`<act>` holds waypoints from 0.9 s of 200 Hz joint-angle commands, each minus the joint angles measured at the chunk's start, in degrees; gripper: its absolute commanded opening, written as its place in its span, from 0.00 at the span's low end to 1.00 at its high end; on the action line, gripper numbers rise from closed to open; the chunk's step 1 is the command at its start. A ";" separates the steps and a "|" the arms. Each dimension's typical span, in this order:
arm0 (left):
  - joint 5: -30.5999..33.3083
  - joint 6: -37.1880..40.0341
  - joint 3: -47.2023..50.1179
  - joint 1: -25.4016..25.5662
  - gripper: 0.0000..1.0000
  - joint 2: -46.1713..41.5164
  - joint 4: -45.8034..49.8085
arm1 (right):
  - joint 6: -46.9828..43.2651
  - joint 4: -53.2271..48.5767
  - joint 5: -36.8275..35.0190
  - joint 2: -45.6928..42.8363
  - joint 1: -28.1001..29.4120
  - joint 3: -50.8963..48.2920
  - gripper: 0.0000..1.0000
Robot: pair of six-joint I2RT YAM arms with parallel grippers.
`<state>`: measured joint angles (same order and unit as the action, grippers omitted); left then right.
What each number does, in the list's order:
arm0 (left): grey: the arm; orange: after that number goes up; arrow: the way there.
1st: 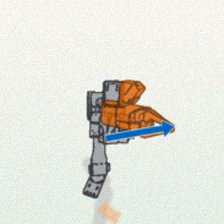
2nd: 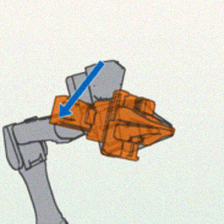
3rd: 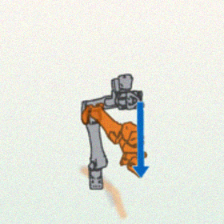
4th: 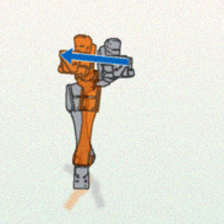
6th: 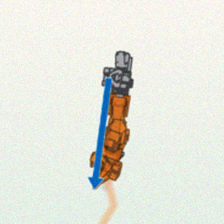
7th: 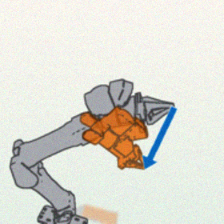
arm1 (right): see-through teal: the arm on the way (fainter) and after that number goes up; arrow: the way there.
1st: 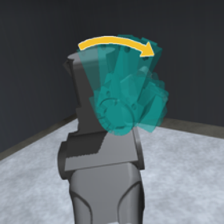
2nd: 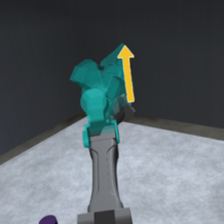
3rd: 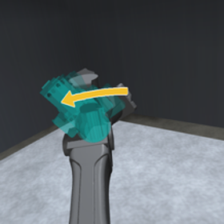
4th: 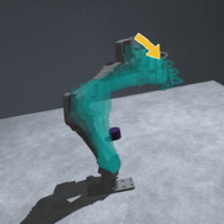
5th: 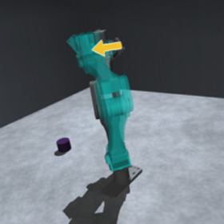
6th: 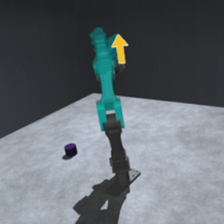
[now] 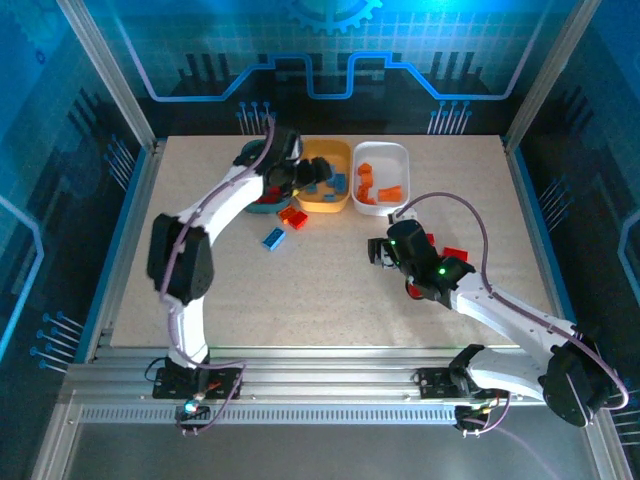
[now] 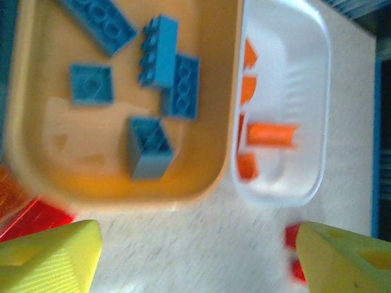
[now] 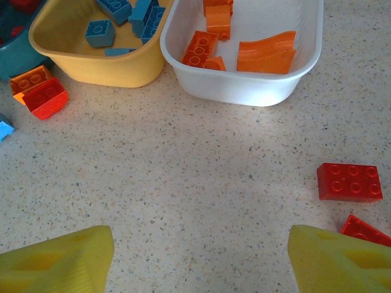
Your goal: Sort the legos into containers by color
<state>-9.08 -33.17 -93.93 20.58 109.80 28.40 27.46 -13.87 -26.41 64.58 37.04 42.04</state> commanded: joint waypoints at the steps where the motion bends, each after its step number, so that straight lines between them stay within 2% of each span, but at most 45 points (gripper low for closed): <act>1: 6.08 13.88 10.04 -0.28 0.87 -6.95 3.12 | 0.57 1.30 -0.06 -0.03 -0.74 -0.47 0.76; 21: 13.43 16.96 18.33 -0.28 0.88 -10.05 4.94 | 0.75 1.21 0.60 0.02 -0.74 -0.36 0.76; 45: 17.77 18.22 23.00 -0.28 0.87 -9.85 4.68 | 0.86 1.21 0.97 -0.11 -0.74 -0.37 0.77; 100: 24.87 24.23 22.18 -0.28 0.84 -2.61 1.57 | 0.75 1.10 0.66 0.40 -0.79 -0.26 0.77; 131: 24.44 25.08 18.02 -0.45 0.75 0.92 3.02 | 0.67 1.04 0.55 0.51 -0.74 -0.19 0.77; 154: 23.56 23.06 15.97 -0.54 0.58 2.50 5.26 | 0.66 0.77 0.45 0.46 -0.74 0.02 0.77; 180: 22.09 22.16 14.52 -0.45 0.55 5.28 8.03 | 0.66 0.86 0.42 0.30 -0.74 -0.06 0.77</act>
<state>13.72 -10.37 -77.80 20.36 112.51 32.67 27.46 -13.85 -25.93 64.90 37.04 42.04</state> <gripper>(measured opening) 0.553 0.771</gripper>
